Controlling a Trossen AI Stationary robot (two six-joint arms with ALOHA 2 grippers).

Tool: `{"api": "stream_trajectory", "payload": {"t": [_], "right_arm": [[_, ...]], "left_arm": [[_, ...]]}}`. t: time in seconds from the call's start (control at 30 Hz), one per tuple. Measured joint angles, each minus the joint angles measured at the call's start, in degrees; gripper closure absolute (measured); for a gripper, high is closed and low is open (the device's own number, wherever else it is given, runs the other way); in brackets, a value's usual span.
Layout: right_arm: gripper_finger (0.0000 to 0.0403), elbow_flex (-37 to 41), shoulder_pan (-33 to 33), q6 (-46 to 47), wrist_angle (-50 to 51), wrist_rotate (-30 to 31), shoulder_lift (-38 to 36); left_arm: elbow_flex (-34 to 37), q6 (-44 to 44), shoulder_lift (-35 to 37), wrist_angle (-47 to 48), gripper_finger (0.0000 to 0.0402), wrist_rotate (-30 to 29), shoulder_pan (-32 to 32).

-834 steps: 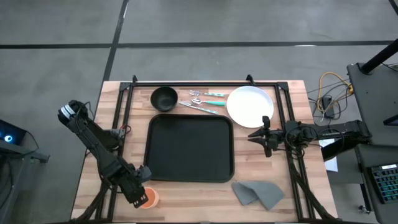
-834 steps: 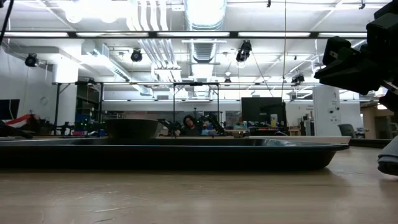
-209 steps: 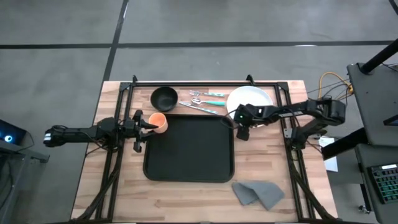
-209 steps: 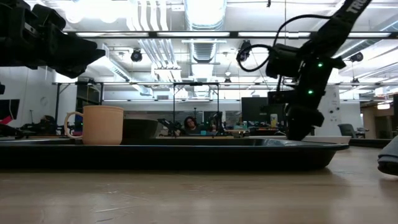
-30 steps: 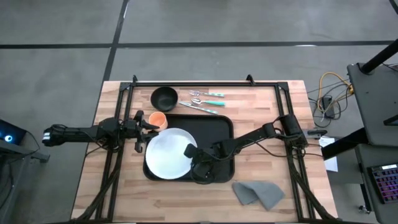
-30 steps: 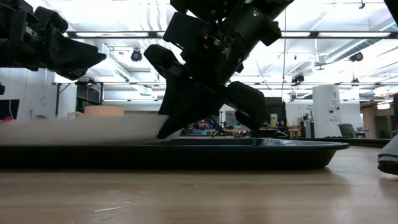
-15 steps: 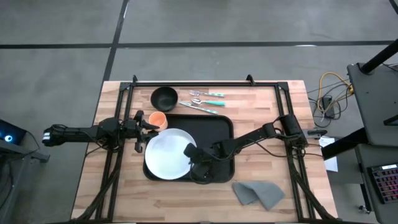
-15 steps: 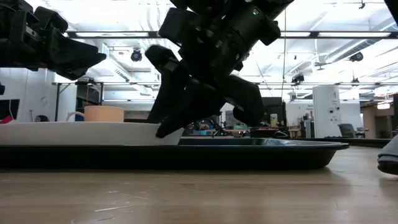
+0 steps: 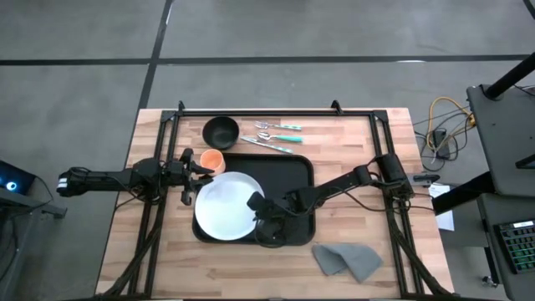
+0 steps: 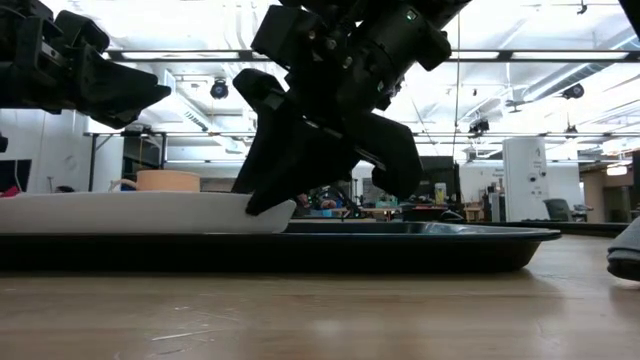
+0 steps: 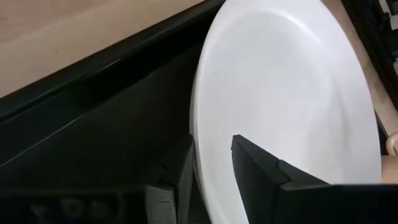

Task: Set up tray
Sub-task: Put the white plate to the bottom right of the orange mug on the black serving tray, then put the black bowl on the white plate

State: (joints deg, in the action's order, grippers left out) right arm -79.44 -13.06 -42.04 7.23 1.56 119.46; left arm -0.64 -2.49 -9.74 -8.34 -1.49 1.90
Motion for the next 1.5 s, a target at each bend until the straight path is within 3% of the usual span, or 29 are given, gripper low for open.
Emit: {"api": "stream_trajectory", "payload": {"t": [0.33, 0.93, 1.5], "right_arm": [[0.0298, -5.9, -0.1, 3.8, 8.6, 0.0, -0.1], [0.0306, -6.6, -0.2, 8.6, 10.5, -0.1, -0.3], [0.0303, -6.6, 9.1, 4.5, 8.5, 1.5, -2.8]], "left_arm": [[0.0, 0.0, 0.0, 0.0, 0.0283, 0.0, 0.0], [0.0, 0.0, 0.0, 0.0, 0.0283, 0.0, 0.0], [0.0, 0.0, 0.0, 0.0, 0.0283, 0.0, 0.0]]}}
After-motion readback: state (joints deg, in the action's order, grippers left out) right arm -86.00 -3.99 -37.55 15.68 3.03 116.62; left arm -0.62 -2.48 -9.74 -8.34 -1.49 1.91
